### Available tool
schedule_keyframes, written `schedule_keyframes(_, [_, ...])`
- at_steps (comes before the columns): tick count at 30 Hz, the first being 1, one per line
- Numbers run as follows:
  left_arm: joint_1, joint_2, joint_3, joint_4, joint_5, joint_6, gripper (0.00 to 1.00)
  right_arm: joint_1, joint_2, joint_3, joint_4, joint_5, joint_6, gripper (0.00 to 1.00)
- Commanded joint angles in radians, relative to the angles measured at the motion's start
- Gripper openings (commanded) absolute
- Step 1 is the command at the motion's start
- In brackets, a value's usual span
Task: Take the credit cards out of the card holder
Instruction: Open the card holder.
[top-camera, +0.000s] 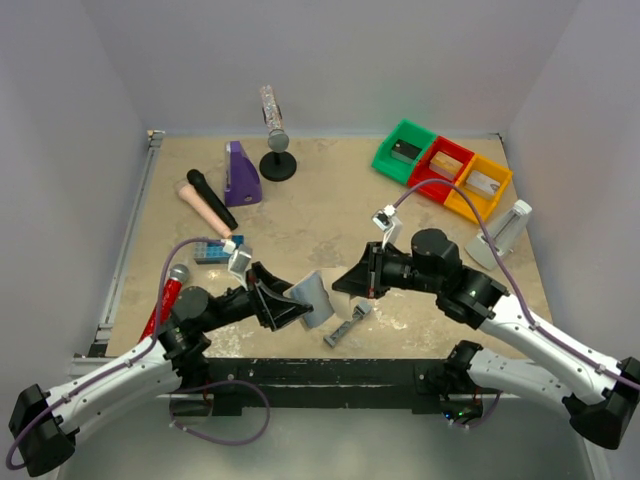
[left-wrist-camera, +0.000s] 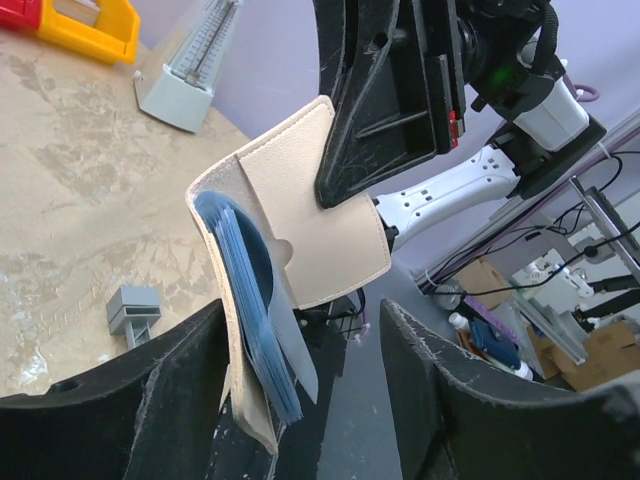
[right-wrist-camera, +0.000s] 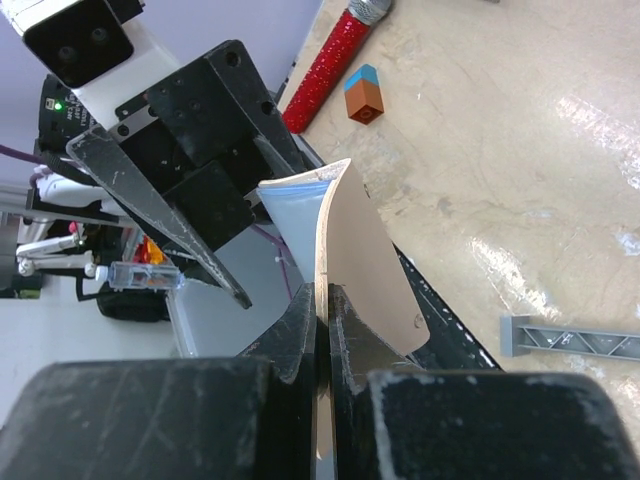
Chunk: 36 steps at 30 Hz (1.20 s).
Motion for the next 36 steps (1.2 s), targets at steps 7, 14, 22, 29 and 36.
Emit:
schedule_keyframes(7, [-0.004, 0.022, 0.031, 0.067, 0.040, -0.006, 0.49, -0.002, -0.047, -0.027, 0.102, 0.032, 0.037, 0.00])
schedule_keyframes(14, [-0.004, -0.003, 0.017, 0.072, 0.037, -0.007, 0.52, -0.002, -0.073, -0.080, 0.158, 0.038, 0.080, 0.00])
schedule_keyframes(22, [-0.004, -0.033, 0.002, 0.056, 0.029, -0.006, 0.45, -0.002, -0.099, -0.097, 0.168, 0.053, 0.082, 0.00])
schedule_keyframes(29, [-0.004, -0.040, -0.009, 0.064, 0.029, -0.007, 0.36, -0.002, -0.103, -0.116, 0.185, 0.059, 0.091, 0.00])
schedule_keyframes(36, [-0.004, -0.043, -0.007, 0.066, 0.027, -0.006, 0.17, -0.002, -0.106, -0.122, 0.197, 0.055, 0.092, 0.00])
